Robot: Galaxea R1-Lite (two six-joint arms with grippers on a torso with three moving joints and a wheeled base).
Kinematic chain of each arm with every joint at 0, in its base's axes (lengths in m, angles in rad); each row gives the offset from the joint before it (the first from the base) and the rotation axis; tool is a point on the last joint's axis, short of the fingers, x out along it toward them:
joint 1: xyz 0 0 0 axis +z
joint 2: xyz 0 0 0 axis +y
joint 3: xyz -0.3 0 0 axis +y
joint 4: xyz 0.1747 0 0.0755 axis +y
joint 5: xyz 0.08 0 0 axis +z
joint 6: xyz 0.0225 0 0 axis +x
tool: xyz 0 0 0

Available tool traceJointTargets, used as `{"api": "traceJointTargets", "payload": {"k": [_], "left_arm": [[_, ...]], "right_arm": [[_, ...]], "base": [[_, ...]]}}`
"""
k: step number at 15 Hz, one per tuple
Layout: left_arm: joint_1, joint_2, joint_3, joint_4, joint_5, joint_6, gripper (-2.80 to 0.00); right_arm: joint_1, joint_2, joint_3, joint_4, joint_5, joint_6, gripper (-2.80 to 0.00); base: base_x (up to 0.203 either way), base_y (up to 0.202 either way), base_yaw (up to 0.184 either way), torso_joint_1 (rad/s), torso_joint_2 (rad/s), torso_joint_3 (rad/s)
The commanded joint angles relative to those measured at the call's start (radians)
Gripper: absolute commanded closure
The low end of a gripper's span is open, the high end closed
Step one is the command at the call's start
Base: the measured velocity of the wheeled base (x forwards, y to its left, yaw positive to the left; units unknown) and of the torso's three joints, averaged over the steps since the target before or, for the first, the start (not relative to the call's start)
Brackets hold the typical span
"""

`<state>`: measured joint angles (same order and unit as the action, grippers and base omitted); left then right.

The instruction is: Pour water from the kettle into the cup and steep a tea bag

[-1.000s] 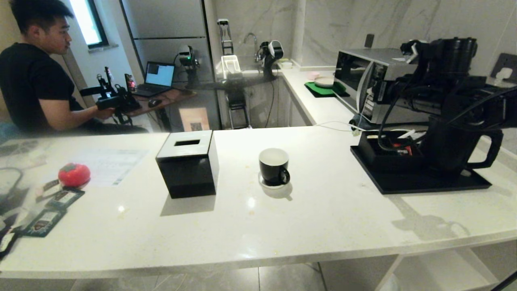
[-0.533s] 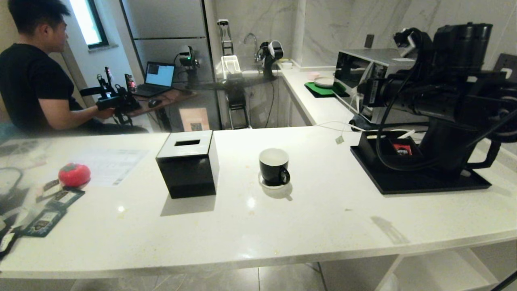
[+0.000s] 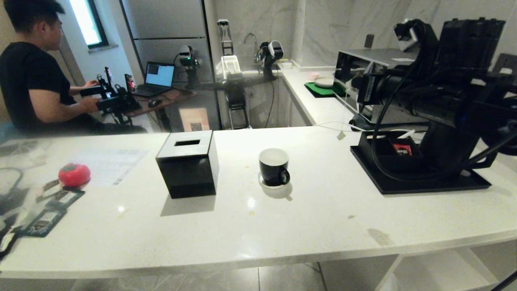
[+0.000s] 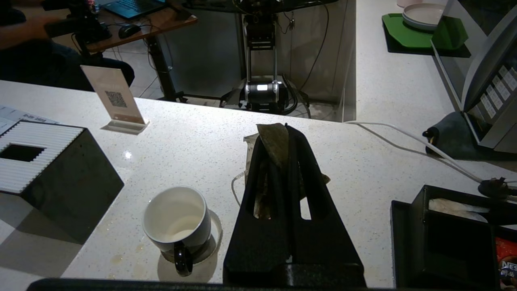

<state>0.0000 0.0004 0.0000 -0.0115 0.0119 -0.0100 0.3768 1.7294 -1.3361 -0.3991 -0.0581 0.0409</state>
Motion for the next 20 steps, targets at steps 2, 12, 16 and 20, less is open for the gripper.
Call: {"api": "traceJointTargets", "payload": {"k": [2,12,16,20], "left_arm": [[0.000,0.000,0.000,-0.001,0.000,-0.001,0.00],[0.000,0.000,0.000,-0.001,0.000,-0.001,0.00],[0.000,0.000,0.000,-0.001,0.000,-0.001,0.00],[0.000,0.000,0.000,-0.001,0.000,-0.001,0.00]], "right_arm": [[0.016,0.003,0.008,-0.009,0.000,0.001,0.00],[0.034,0.005,0.006,-0.009,0.001,0.003,0.00],[0.055,0.001,0.008,-0.009,0.001,0.005,0.00],[0.083,0.001,0.010,-0.009,0.001,0.004,0.00]], "base": [[0.000,0.000,0.000,0.000,0.00,0.000],[0.000,0.000,0.000,0.000,0.00,0.000],[0.000,0.000,0.000,0.000,0.00,0.000],[0.000,0.000,0.000,0.000,0.00,0.000]]}}
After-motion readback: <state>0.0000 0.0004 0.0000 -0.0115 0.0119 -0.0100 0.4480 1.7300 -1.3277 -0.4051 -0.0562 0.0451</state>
